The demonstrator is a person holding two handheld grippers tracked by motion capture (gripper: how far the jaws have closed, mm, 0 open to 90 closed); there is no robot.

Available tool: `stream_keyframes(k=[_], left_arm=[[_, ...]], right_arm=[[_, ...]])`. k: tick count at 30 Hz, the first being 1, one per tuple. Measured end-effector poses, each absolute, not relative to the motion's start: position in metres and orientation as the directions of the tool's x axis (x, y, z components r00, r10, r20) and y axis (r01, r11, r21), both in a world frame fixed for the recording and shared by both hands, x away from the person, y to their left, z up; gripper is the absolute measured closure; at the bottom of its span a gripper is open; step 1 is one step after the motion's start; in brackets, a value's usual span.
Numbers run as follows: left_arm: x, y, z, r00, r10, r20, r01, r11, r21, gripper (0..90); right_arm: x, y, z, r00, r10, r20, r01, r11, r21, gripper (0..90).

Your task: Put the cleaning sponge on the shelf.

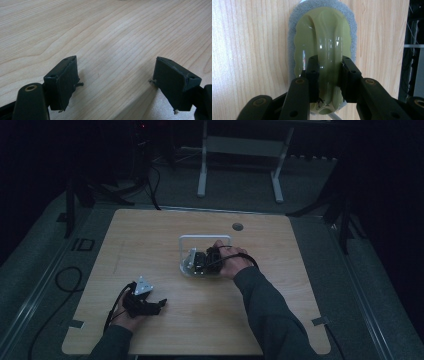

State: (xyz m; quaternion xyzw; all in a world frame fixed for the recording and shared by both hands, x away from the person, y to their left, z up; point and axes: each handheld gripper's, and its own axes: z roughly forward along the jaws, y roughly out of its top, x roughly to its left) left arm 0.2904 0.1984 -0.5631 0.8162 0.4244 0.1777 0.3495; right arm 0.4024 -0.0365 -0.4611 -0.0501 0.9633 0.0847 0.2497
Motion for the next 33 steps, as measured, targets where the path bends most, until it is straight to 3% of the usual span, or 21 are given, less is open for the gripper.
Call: stream_keyframes(k=[27, 33], left_arm=[[0.290, 0.198, -0.563, 0.577, 0.817, -0.008, 0.569, -0.394, 0.722, 20.5], [0.290, 0.198, -0.563, 0.576, 0.817, -0.006, 0.568, -0.395, 0.722, 20.5]], right_arm=[[0.407, -0.031, -0.474, -0.850, -0.060, -0.523, -0.142, 0.983, 0.119, 71.0], [0.411, -0.033, -0.479, -0.845, -0.028, -0.535, -0.103, 0.989, 0.110, 59.8]])
